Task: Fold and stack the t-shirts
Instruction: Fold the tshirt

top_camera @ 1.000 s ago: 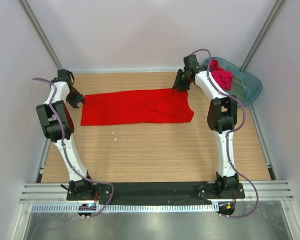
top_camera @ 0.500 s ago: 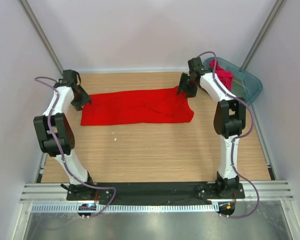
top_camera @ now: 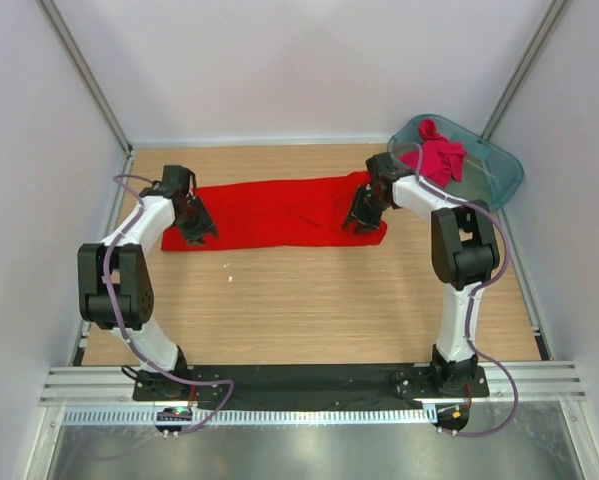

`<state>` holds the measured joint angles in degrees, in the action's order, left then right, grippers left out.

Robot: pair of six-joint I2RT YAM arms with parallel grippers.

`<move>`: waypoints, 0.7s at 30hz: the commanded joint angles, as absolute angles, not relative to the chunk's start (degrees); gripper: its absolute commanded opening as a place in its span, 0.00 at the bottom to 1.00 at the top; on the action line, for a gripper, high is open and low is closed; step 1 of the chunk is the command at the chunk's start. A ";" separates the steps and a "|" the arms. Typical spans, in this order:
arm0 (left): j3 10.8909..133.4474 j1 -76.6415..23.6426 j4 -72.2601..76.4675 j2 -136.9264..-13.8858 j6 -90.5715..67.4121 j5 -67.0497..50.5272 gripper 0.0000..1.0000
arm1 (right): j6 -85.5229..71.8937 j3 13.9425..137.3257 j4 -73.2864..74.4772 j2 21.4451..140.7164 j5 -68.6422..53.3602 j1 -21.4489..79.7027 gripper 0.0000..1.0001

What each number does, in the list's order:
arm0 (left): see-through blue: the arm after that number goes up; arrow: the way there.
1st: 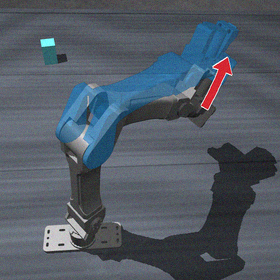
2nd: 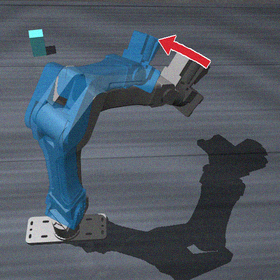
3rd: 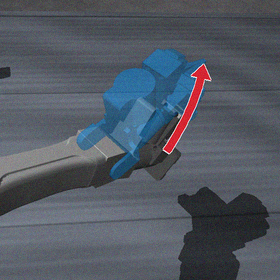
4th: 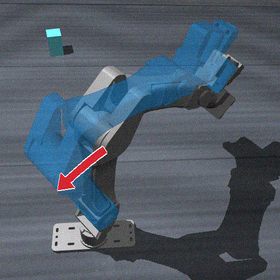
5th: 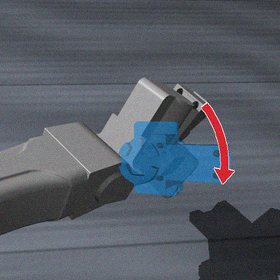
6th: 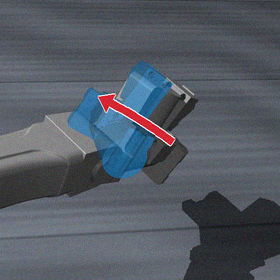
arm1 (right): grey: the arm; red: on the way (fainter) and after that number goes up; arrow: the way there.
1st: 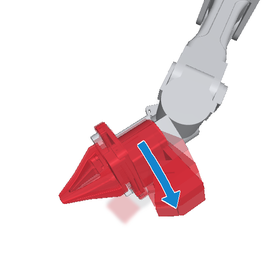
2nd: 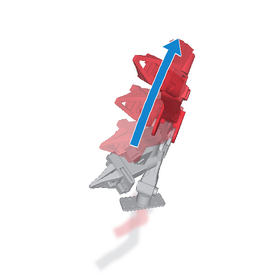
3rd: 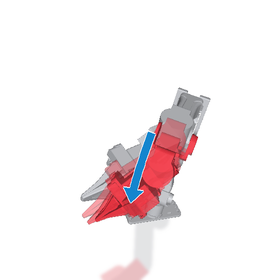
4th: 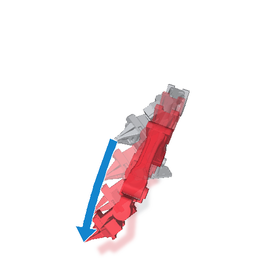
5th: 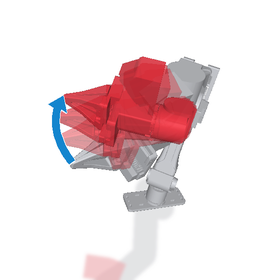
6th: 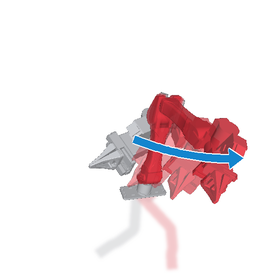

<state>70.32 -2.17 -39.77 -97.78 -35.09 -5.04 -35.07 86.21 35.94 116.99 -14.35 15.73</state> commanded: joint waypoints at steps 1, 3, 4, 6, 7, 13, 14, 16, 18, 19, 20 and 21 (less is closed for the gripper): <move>70.22 -2.02 -37.61 -95.01 -33.93 -6.50 0.41 | -38.93 86.04 29.98 114.87 -16.96 15.47 0.45; 70.14 -2.11 -37.62 -94.92 -33.84 -6.50 0.41 | -39.02 86.57 29.71 115.48 -16.88 15.56 0.46; 70.14 -2.11 -37.53 -94.75 -33.84 -6.50 0.41 | -39.02 87.01 29.79 116.36 -17.05 15.56 0.46; 70.22 -2.02 -37.71 -94.40 -33.40 -6.42 0.41 | -39.46 87.71 29.80 117.15 -17.58 15.64 0.46; 70.22 -2.02 -37.71 -94.31 -33.31 -6.42 0.41 | -39.64 87.80 29.79 117.51 -17.75 15.56 0.45; 70.31 -2.02 -38.14 -94.39 -32.78 -6.33 0.41 | -40.17 87.54 29.97 117.95 -17.40 15.91 0.43; 70.31 -2.02 -38.06 -94.57 -32.87 -6.42 0.41 | -40.25 87.45 30.06 118.04 -17.40 16.00 0.43; 70.49 -2.11 -38.06 -94.83 -32.70 -6.59 0.41 | -40.34 87.54 30.15 118.21 -17.49 16.08 0.42; 70.84 -2.11 -38.06 -95.10 -32.70 -6.77 0.41 | -40.25 87.54 30.23 118.65 -17.58 16.35 0.41; 71.01 -2.11 -38.14 -95.36 -32.61 -6.94 0.41 | -40.34 87.54 29.97 118.74 -17.75 16.43 0.38; 71.28 -2.02 -38.32 -95.62 -32.61 -7.03 0.41 | -40.43 87.71 29.88 118.74 -17.84 16.44 0.36; 71.54 -2.11 -38.32 -95.62 -32.52 -7.21 0.41 | -40.43 87.89 29.62 118.74 -17.93 16.52 0.34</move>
<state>70.24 -2.13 -39.20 -96.77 -33.80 -5.72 -39.64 85.82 31.18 118.80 -16.93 15.92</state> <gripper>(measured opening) 0.408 0.349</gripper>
